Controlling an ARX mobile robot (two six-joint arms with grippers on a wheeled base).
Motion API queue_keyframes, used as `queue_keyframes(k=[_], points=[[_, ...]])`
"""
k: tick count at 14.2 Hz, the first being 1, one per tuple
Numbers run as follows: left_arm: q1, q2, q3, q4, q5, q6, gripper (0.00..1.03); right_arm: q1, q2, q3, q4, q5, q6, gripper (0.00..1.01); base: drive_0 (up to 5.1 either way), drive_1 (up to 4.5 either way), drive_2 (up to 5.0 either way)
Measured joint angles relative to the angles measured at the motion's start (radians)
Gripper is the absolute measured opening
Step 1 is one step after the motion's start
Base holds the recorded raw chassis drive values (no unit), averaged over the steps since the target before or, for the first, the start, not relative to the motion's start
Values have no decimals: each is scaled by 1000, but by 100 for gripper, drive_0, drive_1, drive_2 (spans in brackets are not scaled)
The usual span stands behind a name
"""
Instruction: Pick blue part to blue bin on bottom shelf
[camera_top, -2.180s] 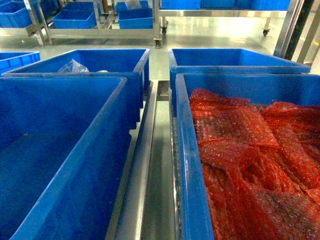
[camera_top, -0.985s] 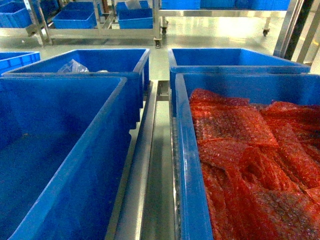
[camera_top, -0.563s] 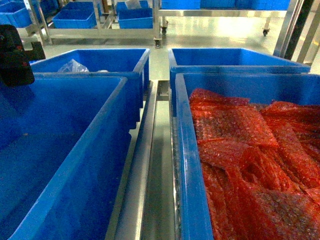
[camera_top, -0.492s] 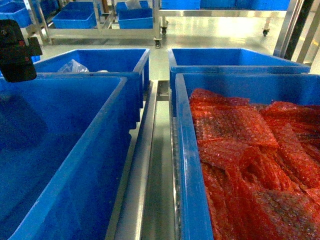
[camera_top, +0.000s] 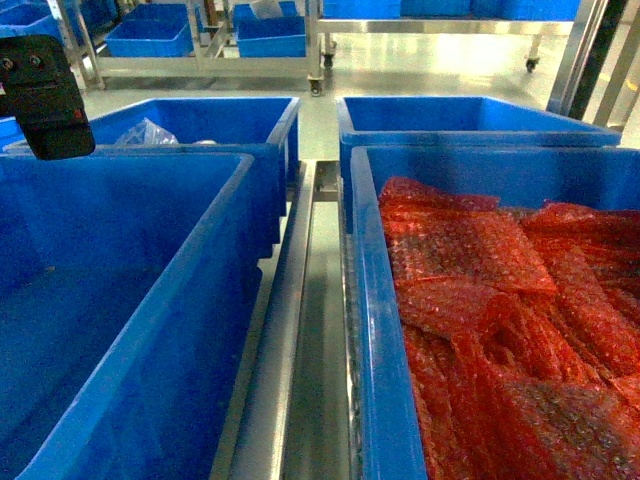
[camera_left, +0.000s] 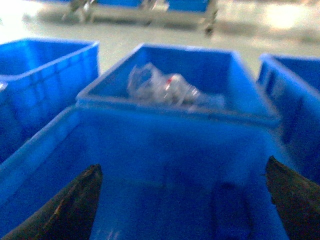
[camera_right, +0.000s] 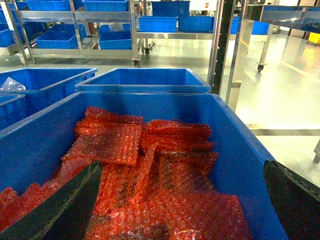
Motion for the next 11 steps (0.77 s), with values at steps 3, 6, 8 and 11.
queue_keyframes(k=[3,6,8,11], points=[[61,-88,-198,282,230,93,61,0,0,0,0,0,0,98,0,0,0],[100,-225,-337,280,268,100,22,0,0,0,0,0,0,98,0,0,0],[121,-331,-414,249,291,101,2,0,0,0,0,0,0,98,0,0,0],[201,-483,-491,174,357,101,2,0,0,0,0,0,0,98,0,0,0]])
